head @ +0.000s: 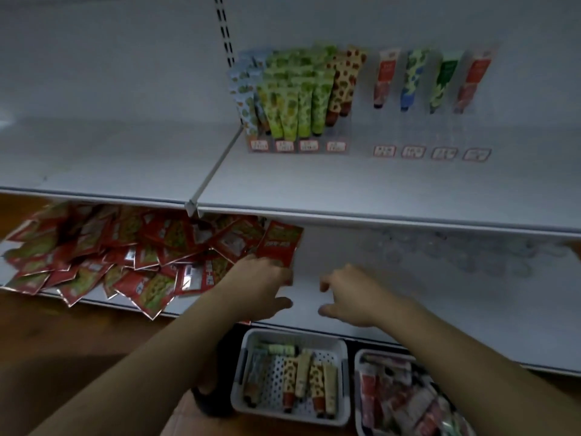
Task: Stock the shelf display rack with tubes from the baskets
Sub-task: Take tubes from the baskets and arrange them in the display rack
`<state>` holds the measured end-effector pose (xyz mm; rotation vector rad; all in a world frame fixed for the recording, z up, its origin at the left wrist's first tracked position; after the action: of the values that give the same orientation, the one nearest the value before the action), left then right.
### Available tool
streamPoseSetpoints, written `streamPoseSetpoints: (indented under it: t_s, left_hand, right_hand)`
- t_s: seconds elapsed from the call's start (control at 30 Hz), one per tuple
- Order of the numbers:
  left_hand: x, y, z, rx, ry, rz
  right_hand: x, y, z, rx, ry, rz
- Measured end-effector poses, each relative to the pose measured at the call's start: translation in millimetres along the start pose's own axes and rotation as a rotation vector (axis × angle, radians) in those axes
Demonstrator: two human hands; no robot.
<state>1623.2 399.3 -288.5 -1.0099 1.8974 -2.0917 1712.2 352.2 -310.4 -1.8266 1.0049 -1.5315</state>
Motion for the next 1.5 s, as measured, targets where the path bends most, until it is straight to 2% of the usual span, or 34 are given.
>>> streamPoseSetpoints:
  t_s: [0.23,0.33,0.5,0.73,0.9,1.1,1.2,1.3,1.5]
  left_hand:
    - [-38.7,135.3,-4.5,0.226,-0.136,-0.349]
    - [-43.8,198.2,-6.6,0.288,-0.197,-0.478]
    - [-50.8,254.2,-15.1,0.26,-0.292,-0.522]
    - [-77.2,305.0,-4.2,0.258,-0.27,-0.565]
    - [-80.2,317.8,-1.0,0.121,-0.25,-0.549]
    - [-82.1,321.2,-2.0,0.059,-0.215,-0.532]
    - [-83.0,312.3,0.2,0.152,-0.139,-0.545]
    - [-80.8,299.0,-5.8,0.369,-0.134,-0.577]
    - [-47.3,245.8,-23.0,0.672,-0.195,-0.638]
  right_hand:
    - [-57.1,100.3,19.1,-0.044,0.02,-0.158]
    - [-75.4,150.9,22.7,-0.079,0.034,-0.283]
    - [-96.9,208.7,17.8,-0.073,0.027,-0.446]
    - [-131.5,251.7,4.7,-0.137,-0.007,-0.416]
    - [-146.3,272.8,5.4,-0.184,-0.004,-0.466]
    - [-150.6,280.9,6.7,-0.294,-0.01,-0.448]
    - [-146.1,277.0,8.6,-0.49,-0.003,-0.418]
    - [-142.1,263.3,16.2,-0.595,0.024,-0.407]
    - [-134.6,219.6,37.8,-0.643,0.073,-0.325]
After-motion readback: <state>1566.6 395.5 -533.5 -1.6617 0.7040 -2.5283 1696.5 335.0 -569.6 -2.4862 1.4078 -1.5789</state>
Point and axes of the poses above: each hand's wrist, its own x-axis away from the middle knuckle, its own y-axis out of the palm, z = x × y, the point moved 10 cm from there along -x, towards the middle knuckle, and after that the axes turned 14 degrees about -z, right-handed, at the moved point
